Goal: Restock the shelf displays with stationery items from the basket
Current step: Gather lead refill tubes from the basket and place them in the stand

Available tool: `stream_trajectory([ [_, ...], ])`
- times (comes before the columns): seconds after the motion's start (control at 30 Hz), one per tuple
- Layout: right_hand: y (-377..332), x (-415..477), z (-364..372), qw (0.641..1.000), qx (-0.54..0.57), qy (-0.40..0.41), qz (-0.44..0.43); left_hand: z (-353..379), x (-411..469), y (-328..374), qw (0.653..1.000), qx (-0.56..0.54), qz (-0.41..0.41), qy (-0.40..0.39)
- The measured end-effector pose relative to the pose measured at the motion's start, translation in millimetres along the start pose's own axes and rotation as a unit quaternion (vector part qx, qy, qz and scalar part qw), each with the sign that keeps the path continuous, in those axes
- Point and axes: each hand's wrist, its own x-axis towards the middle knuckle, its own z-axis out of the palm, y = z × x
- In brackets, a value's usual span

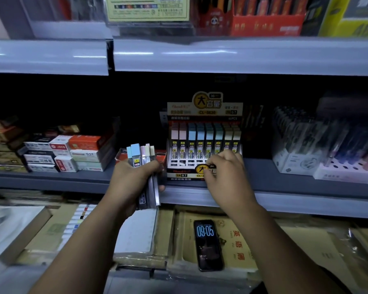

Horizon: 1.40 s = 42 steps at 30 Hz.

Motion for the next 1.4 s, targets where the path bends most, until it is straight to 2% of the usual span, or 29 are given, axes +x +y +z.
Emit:
stream_trajectory([
  [0.1, -18, 3, -3, 0.997, 0.025, 0.065, -0.028, -2, -2, 1, 1.000, -0.017, -0.006, -0.007],
  [0.17, -35, 3, -7, 0.985, 0.157, 0.064, -0.029, -1, -3, 1, 0.997, -0.066, -0.025, -0.031],
  [0.27, -54, -2, -7, 0.921, 0.376, -0.098, 0.015, 1, -4, -2, 0.991, -0.102, -0.040, -0.073],
  [0.3, -57, -3, -4, 0.902, 0.410, -0.133, 0.028, 2, -4, -3, 0.990, -0.104, -0.039, -0.081],
  [0.37, -58, -3, 1, 0.884, 0.439, -0.151, 0.051, 2, -1, -5, 0.990, -0.106, -0.034, -0.088],
  [0.5, -53, 4, 2, 0.873, 0.452, -0.162, 0.090, 2, 4, -7, 0.990, -0.102, -0.023, -0.090],
  [0.73, -38, 7, 4, 0.884, 0.440, -0.125, 0.099, 13, 6, -11, 0.988, -0.108, -0.024, -0.111],
  [0.83, -32, 6, 1, 0.865, 0.472, -0.134, 0.111, 20, 5, -10, 0.991, -0.094, -0.013, -0.099],
  [0.97, -17, 13, -11, 0.860, 0.487, -0.085, 0.122, 26, 6, -11, 0.992, -0.084, -0.008, -0.089],
  [1.07, 4, 19, -24, 0.836, 0.529, -0.053, 0.134, 30, 5, -13, 0.991, -0.079, -0.005, -0.108],
  [1.23, 39, 25, -36, 0.884, 0.443, 0.052, 0.140, 37, 5, -17, 0.990, -0.059, -0.004, -0.131],
  [1.4, 54, 27, -35, 0.909, 0.392, 0.068, 0.125, 44, 6, -19, 0.987, -0.059, -0.008, -0.148],
])
